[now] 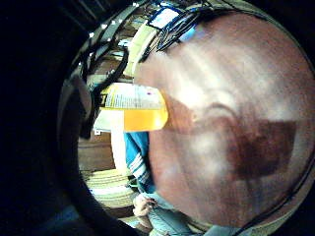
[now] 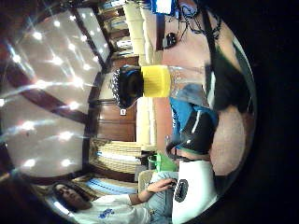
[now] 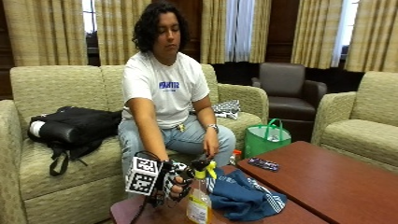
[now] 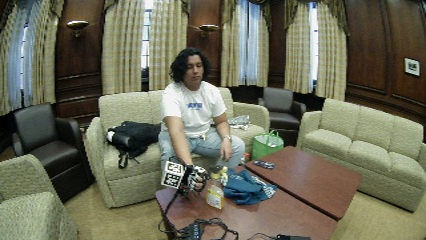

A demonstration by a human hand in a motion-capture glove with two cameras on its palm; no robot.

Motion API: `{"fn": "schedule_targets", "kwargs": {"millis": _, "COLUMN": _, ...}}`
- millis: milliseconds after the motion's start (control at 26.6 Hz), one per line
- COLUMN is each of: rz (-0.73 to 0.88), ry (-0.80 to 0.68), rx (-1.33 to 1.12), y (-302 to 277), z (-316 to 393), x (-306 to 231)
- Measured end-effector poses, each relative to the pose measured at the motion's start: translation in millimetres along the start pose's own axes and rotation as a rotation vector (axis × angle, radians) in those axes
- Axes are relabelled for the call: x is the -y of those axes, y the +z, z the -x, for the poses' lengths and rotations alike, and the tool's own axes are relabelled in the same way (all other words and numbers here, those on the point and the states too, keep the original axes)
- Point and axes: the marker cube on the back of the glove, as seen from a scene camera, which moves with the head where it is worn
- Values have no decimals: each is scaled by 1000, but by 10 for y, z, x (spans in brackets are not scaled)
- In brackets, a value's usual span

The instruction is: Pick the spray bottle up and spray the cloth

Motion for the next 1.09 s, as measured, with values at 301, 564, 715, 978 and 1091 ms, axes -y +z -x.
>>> {"fn": "schedule_targets", "kwargs": {"millis": 301, "rz": 8, "ry": -30, "rx": -8, "y": 173, "z": 129, "x": 61}}
{"fn": "schedule_targets", "kwargs": {"millis": 564, "rz": 35, "ry": -37, "rx": -6, "y": 247, "z": 183, "x": 231}}
{"fn": "schedule_targets", "kwargs": {"millis": 715, "rz": 74, "ry": -29, "rx": -14, "y": 285, "z": 208, "x": 322}}
{"fn": "schedule_targets", "kwargs": {"millis": 978, "rz": 117, "ry": -29, "rx": -20, "y": 448, "z": 270, "x": 383}}
{"fn": "schedule_targets", "kwargs": {"millis": 1091, "rz": 100, "ry": -35, "rx": -18, "y": 471, "z": 306, "x": 423}}
